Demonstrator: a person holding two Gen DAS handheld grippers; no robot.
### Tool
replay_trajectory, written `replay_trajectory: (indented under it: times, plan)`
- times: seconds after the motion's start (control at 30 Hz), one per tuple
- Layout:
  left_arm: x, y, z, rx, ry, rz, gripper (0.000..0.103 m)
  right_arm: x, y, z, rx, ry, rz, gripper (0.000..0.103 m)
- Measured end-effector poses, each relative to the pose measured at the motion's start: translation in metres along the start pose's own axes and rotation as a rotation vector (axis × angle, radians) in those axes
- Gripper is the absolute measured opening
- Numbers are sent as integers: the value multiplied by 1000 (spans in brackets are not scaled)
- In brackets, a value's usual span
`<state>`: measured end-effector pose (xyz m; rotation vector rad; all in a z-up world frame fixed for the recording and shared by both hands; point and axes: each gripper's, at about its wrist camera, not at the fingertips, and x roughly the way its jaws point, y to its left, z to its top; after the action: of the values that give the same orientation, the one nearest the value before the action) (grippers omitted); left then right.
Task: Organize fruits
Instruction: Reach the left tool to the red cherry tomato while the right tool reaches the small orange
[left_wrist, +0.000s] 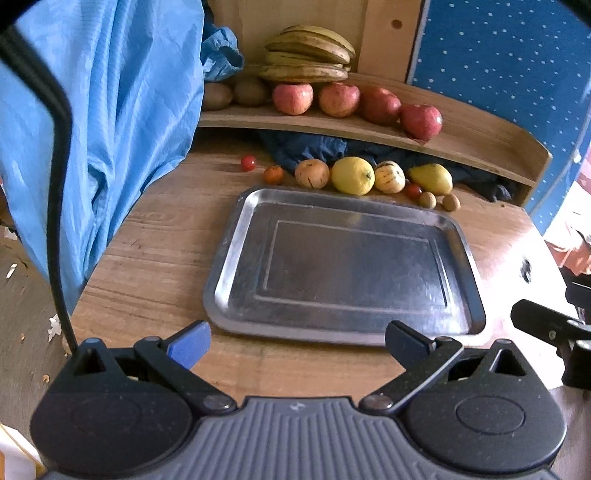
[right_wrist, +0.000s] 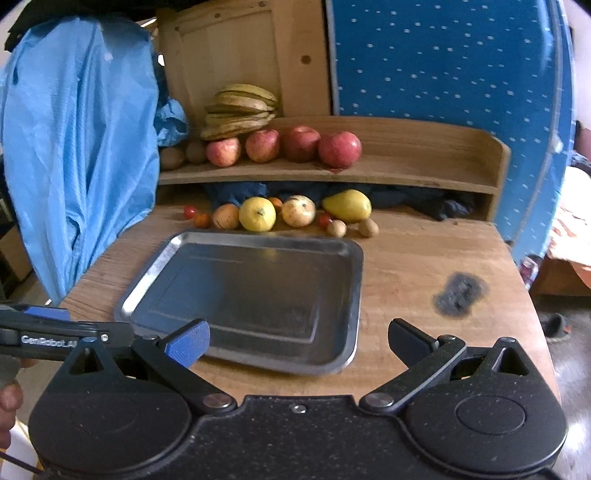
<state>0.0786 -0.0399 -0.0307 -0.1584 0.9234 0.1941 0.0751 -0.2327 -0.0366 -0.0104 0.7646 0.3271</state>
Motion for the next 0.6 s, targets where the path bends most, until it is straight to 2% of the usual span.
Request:
replay_trajectory:
  times: [0.2,0.33,0.43,0.6]
  plan:
    - [13,-15,14,-43,3,43,103,19,-24,18,-25,-8,50,102]
    - [15,-18,23,-82,0,71,103,24,-32,30,-60,-55,92,102]
    - [16,-16,28,-101,1,100,103,26,-32,38,-89,-98,133,103]
    - [17,-2,41,-140,1,132,103,33,-29,49,-104,-116,213,103]
